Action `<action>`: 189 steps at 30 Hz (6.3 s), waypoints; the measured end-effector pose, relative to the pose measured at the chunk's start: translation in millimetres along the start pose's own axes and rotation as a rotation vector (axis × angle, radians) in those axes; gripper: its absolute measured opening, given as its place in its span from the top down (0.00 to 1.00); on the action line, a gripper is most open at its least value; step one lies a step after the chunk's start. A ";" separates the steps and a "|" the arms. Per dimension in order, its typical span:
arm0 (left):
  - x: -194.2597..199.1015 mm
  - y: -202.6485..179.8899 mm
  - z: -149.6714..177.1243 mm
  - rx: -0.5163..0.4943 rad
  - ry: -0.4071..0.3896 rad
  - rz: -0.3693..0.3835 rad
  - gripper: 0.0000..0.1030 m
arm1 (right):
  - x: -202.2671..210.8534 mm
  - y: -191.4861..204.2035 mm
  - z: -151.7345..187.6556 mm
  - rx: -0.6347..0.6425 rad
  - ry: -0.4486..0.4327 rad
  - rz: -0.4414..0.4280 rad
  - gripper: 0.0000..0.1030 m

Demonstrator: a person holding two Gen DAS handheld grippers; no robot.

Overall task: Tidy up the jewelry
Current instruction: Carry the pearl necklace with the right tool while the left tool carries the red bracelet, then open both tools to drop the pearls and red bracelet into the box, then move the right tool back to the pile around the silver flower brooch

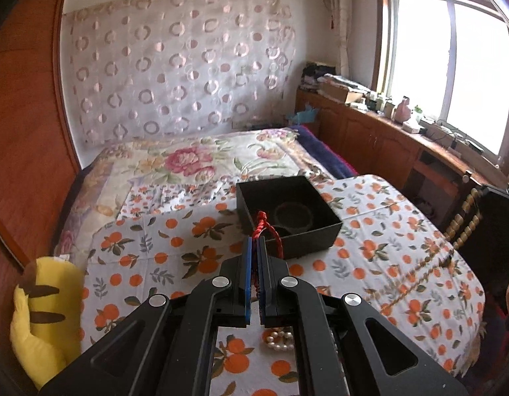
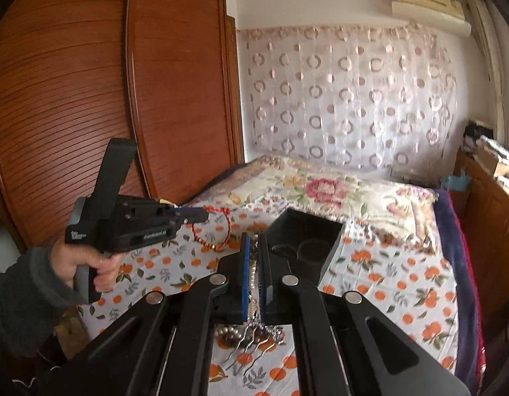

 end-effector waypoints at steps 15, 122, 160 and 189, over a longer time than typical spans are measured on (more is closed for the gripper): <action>20.1 -16.2 -23.0 -0.008 -0.058 0.033 0.98 | 11.1 0.7 -46.5 0.026 -0.064 -0.002 0.95; -38.6 19.2 29.0 0.078 0.040 -0.052 0.29 | -144.1 -84.6 43.4 -0.044 0.259 0.022 0.65; 21.2 -15.6 118.0 0.122 0.125 -0.031 0.29 | -130.9 -33.3 153.7 -0.101 0.492 -0.232 0.67; -33.6 -43.8 132.3 0.093 0.260 0.080 0.74 | -85.3 -87.6 167.3 -0.104 0.463 0.079 0.72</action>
Point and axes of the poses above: each gripper's, at about its wrist camera, not at the fingertips, and x roughly against the way its jaws point, y to its left, z to its underside, the point moved 5 cm from there along -x, roughly the way its jaws point, and after that the axes turned 7 degrees about -y, right-handed, at the moved point
